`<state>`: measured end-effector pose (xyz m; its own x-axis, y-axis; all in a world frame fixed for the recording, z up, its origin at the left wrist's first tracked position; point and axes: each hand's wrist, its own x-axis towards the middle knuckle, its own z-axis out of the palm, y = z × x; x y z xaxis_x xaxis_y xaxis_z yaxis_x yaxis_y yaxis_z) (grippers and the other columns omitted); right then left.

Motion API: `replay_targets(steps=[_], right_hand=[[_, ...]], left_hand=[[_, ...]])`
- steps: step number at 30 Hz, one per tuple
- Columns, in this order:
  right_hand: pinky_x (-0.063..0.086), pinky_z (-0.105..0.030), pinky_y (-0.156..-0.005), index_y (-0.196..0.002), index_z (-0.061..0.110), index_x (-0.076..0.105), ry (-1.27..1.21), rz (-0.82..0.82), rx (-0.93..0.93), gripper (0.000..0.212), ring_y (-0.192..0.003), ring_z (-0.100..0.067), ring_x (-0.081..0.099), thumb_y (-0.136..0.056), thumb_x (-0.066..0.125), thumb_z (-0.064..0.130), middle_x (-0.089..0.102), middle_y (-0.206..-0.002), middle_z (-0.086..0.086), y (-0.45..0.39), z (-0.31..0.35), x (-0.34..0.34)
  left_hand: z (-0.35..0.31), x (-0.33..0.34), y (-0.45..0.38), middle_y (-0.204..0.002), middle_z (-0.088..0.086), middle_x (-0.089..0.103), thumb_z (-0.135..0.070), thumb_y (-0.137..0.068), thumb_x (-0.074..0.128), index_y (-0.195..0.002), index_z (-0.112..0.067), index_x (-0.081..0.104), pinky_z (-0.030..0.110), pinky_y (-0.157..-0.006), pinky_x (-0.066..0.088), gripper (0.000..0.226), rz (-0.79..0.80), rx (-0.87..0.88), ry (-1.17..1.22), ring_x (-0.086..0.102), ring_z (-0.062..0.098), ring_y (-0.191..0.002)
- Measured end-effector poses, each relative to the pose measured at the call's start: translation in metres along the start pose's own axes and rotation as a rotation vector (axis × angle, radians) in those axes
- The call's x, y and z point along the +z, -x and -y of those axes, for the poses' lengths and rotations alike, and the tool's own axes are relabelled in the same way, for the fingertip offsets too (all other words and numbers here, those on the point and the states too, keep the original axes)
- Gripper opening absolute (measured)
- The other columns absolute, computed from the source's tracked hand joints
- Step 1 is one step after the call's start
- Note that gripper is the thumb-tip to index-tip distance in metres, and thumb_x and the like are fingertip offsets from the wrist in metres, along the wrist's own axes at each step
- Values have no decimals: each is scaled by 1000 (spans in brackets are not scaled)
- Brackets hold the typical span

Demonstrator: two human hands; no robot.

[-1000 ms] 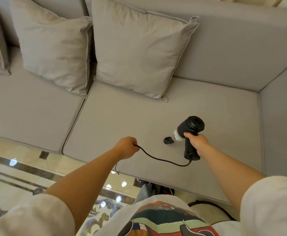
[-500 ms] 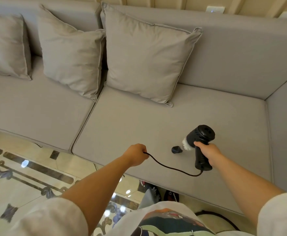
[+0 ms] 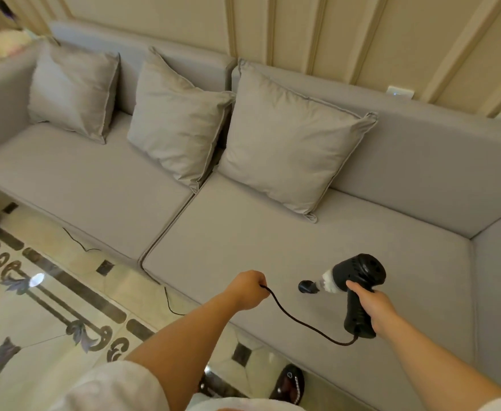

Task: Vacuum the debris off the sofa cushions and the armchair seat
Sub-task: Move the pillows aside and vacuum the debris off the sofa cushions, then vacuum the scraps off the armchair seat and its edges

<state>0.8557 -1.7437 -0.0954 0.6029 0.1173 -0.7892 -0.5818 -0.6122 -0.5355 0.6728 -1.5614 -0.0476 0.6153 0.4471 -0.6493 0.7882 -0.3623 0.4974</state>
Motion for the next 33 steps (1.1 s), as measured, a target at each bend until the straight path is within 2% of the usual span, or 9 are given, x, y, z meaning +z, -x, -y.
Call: replay_targets(steps=[3, 8, 11, 14, 18, 22, 24, 28, 33], right_hand=[[42, -48, -88, -106, 4, 54, -53, -44, -26, 42, -89, -34, 54, -78, 70, 31, 58, -84, -13, 11, 15, 15], [40, -48, -92, -117, 3, 53, -136, -70, -52, 48, -105, -38, 54, -78, 70, 26, 58, -108, -18, 42, 32, 69], [41, -46, -87, -112, 5, 53, -150, -39, -90, 43, -96, -35, 53, -79, 69, 27, 56, -100, -16, 65, 47, 118], [41, -47, -87, -105, 7, 53, -144, 29, -134, 36, -87, -33, 53, -79, 68, 28, 57, -89, -13, 91, 63, 171], [43, -41, -79, -97, 8, 54, -108, 123, -233, 29, -73, -28, 54, -79, 68, 27, 58, -82, -11, 123, 81, 239], [44, -39, -77, -98, 11, 55, -43, 209, -319, 27, -77, -27, 56, -80, 68, 27, 60, -85, -11, 148, 97, 301], [45, -37, -74, -100, 10, 56, -12, 249, -342, 29, -80, -28, 58, -79, 68, 27, 62, -88, -13, 154, 107, 326], [45, -33, -64, -97, 12, 57, 44, 307, -382, 25, -79, -28, 59, -80, 68, 27, 63, -88, -14, 149, 135, 367], [46, -38, -75, -106, 5, 56, 120, 366, -401, 34, -84, -30, 59, -81, 67, 26, 62, -92, -15, 126, 188, 427]], left_hand=[[8, -23, 7, -97, 2, 49, -18, -93, 49, -111, -3, 60, 27, -73, 37, 26, -57, 28, 40, 46, 19, -86], [58, -60, 30, -101, 12, 57, -18, -93, 48, -111, -3, 61, 25, -67, 38, 26, -95, -2, 63, 47, 18, -85], [104, -96, 47, -93, 6, 53, -19, -92, 50, -109, -4, 61, 20, -58, 37, 25, -150, -35, 110, 48, 18, -81], [149, -130, 64, -78, 0, 50, -18, -91, 52, -104, -4, 62, 16, -51, 33, 21, -204, -70, 167, 46, 12, -67], [195, -176, 82, -78, 2, 51, -15, -89, 54, -95, -8, 63, 25, -68, 38, 13, -283, -84, 227, 47, 19, -78], [233, -215, 90, -87, 8, 54, -12, -89, 54, -101, 1, 64, 27, -72, 39, 20, -363, -95, 272, 50, 21, -82], [245, -228, 87, -88, 7, 54, -12, -89, 54, -96, -3, 64, 26, -72, 39, 15, -379, -108, 303, 50, 20, -83], [263, -249, 68, -76, 2, 52, -11, -89, 53, -89, -9, 61, 25, -70, 38, 9, -395, -145, 347, 49, 19, -81], [287, -280, 55, -64, -6, 45, -14, -90, 53, -76, -15, 54, 16, -51, 33, 15, -383, -235, 413, 43, 7, -59]])
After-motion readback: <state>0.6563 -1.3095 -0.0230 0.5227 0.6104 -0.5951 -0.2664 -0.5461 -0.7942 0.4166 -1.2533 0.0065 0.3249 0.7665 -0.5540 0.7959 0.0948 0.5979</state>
